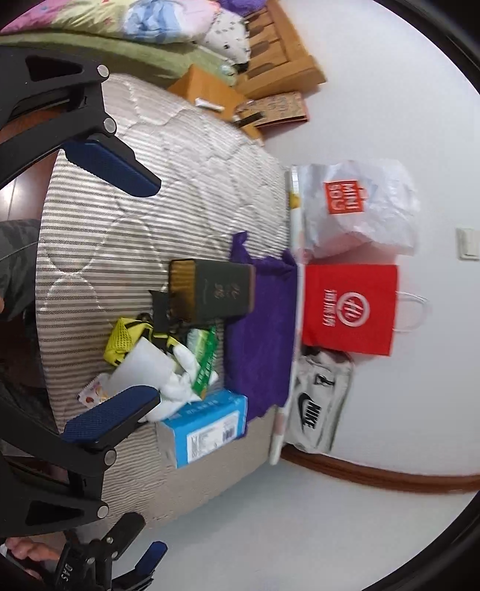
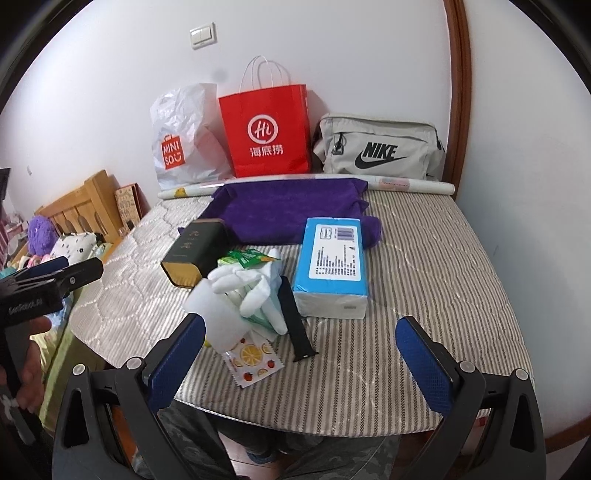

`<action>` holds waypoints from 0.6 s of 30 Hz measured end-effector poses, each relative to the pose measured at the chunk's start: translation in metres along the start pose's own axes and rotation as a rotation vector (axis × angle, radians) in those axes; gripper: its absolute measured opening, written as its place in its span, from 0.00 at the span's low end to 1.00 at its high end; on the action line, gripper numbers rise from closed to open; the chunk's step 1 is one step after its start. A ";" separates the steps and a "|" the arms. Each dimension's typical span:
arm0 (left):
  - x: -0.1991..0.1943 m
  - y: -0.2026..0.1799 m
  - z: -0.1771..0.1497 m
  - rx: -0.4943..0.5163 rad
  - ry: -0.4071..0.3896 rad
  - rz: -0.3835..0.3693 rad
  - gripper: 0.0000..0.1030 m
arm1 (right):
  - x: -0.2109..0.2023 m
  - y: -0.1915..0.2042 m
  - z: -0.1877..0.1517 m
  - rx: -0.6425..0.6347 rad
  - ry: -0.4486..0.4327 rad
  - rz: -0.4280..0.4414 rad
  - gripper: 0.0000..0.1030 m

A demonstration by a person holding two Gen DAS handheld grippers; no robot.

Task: Organize soft objects
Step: 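Grasp the white sponge block with the left tool while the right tool grasps the green snack packet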

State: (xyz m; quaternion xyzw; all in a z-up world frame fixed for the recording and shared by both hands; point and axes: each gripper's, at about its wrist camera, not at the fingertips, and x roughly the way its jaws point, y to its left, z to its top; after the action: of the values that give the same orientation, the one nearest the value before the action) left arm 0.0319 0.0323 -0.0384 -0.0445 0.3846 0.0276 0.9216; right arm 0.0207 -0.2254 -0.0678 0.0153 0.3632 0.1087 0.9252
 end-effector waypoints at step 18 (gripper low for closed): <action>0.095 -0.072 -0.038 0.028 0.226 -0.196 0.99 | 0.063 -0.033 -0.023 0.031 0.101 0.014 0.99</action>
State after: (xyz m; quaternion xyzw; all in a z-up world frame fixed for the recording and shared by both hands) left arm 0.0785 -0.0417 -0.1282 -0.0720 0.4799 -0.0731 0.8713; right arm 0.0562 -0.2457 -0.1302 0.0266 0.4111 0.1104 0.9045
